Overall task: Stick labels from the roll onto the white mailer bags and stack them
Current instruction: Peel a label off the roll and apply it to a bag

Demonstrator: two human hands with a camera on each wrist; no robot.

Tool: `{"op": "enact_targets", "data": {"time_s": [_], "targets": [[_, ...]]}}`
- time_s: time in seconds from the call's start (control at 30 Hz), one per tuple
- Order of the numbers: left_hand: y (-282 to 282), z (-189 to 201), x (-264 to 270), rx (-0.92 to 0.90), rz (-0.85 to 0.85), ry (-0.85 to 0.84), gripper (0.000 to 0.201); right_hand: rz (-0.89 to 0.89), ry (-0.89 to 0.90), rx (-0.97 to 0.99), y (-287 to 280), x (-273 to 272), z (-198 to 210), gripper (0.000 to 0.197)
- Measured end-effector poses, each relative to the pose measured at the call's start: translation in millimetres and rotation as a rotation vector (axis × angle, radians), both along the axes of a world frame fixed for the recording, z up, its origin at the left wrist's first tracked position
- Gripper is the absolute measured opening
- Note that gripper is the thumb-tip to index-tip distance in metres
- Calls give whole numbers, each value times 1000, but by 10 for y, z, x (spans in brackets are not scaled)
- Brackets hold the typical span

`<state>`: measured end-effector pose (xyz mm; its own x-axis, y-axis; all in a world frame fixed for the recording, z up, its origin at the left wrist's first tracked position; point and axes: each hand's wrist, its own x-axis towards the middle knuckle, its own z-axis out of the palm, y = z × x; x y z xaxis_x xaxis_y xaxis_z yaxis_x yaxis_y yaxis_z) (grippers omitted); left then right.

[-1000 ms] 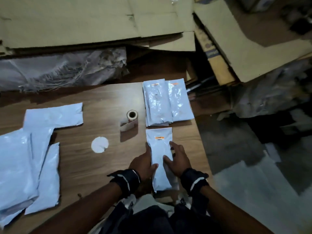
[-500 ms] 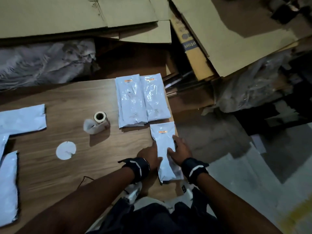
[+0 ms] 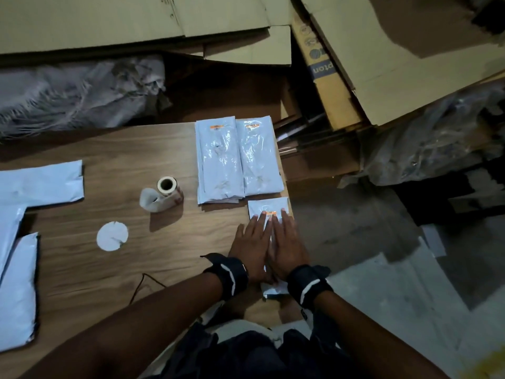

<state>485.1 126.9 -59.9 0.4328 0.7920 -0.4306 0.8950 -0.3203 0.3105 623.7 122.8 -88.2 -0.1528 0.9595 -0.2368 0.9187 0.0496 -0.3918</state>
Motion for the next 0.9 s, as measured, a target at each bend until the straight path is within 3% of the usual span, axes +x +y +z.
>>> {"op": "enact_targets", "data": {"time_s": [0.13, 0.57, 0.67, 0.8, 0.9], "targets": [[17, -178, 26, -65, -29, 115, 144, 74, -47, -38, -108, -27, -204, 70], [71, -164, -19, -116, -40, 103, 139, 90, -113, -83, -91, -12, -259, 71], [81, -130, -162, -50, -45, 30, 131, 79, -86, -24, -83, -72, -86, 77], [31, -33, -467, 109, 13, -15, 105, 69, -47, 128, -53, -206, 89, 71], [0, 22, -745, 206, 36, -13, 101, 79, -22, 165, 18, -401, 151, 68]]}}
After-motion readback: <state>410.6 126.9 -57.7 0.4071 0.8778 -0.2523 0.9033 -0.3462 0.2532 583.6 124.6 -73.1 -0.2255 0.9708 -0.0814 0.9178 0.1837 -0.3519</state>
